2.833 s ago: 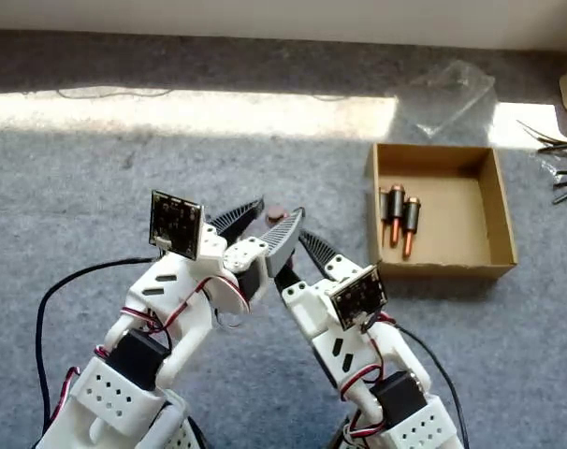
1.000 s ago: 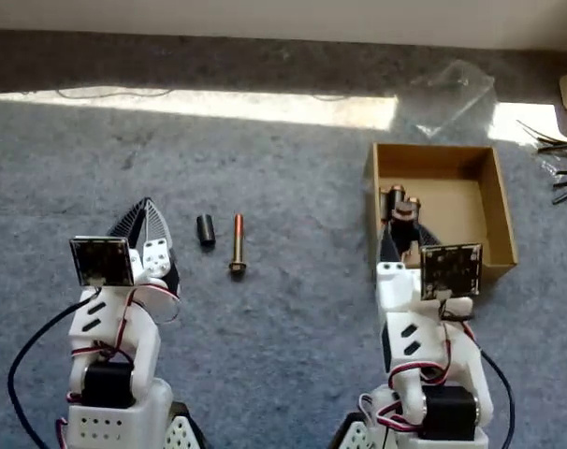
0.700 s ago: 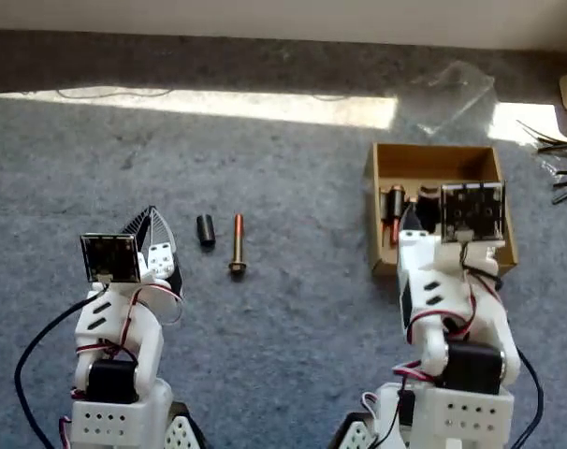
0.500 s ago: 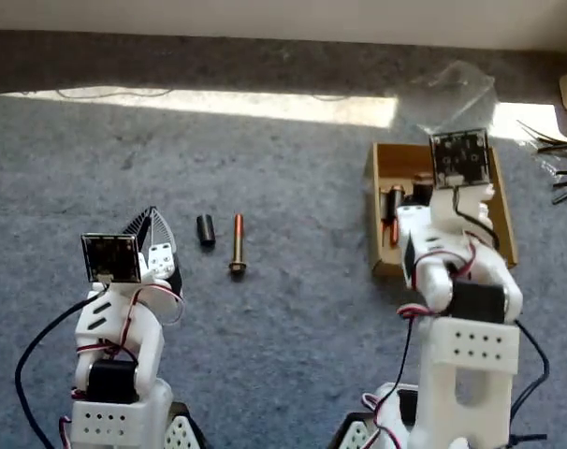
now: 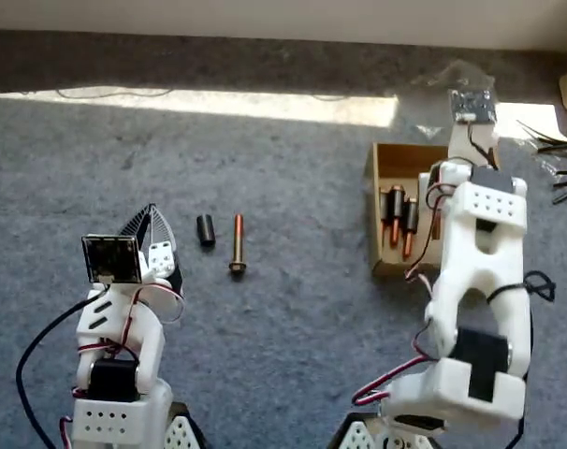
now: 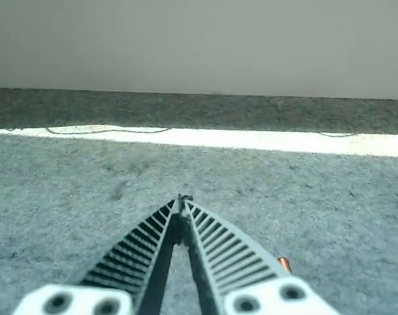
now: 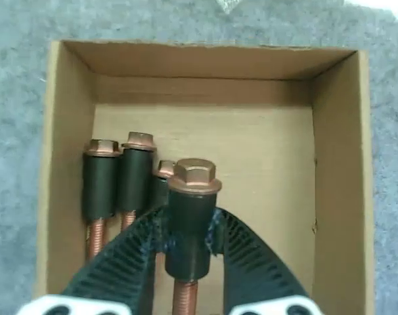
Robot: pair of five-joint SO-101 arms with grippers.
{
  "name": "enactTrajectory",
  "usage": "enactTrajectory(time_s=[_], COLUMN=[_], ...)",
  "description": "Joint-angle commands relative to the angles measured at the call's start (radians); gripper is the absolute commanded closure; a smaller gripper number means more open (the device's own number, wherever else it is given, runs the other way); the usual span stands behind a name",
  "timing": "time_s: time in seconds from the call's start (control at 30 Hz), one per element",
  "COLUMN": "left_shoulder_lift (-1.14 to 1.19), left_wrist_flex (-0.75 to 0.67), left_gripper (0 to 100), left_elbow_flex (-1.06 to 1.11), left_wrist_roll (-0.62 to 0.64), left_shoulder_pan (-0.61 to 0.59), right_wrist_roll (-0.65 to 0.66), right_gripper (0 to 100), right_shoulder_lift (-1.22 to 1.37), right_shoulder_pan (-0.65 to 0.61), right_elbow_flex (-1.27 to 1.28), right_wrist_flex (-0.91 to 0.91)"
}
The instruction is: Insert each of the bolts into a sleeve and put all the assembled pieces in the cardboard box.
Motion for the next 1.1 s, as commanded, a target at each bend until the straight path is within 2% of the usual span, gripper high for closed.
enactTrajectory(time_s=[0.0,0.23,0.37,0.5,0.67,0.83,0.97,1.07], left_shoulder_lift=[-0.005,-0.005,-0.005,-0.005,-0.005,-0.004,-0.004,-0.004], left_wrist_flex=[-0.021,-0.021,-0.021,-0.021,-0.021,-0.021,-0.021,-0.025], left_gripper=[99,99,99,99,99,99,99,99], left_elbow_flex=[0.024,0.024,0.024,0.024,0.024,0.024,0.024,0.024], left_wrist_roll=[-0.003,-0.003,-0.003,-0.003,-0.003,-0.003,-0.003,-0.003], left_shoulder_pan=[-0.007,-0.007,-0.007,-0.007,-0.007,-0.007,-0.015,-0.07], right_wrist_roll=[0.009,0.006,-0.069,-0.078,-0.078,-0.077,-0.077,-0.081], right_gripper=[99.4,99.4,98.9,94.8,85.1,85.0,85.0,85.0], right_shoulder_lift=[0.116,0.3,0.364,0.394,0.39,0.348,0.255,0.183], right_shoulder_pan=[0.013,0.013,0.019,0.013,-0.025,-0.071,-0.131,-0.211], right_elbow_flex=[-0.163,-0.297,-0.334,-0.363,-0.398,-0.438,-0.542,-0.61], right_wrist_flex=[0.004,0.005,0.007,0.101,0.186,0.242,0.378,0.49])
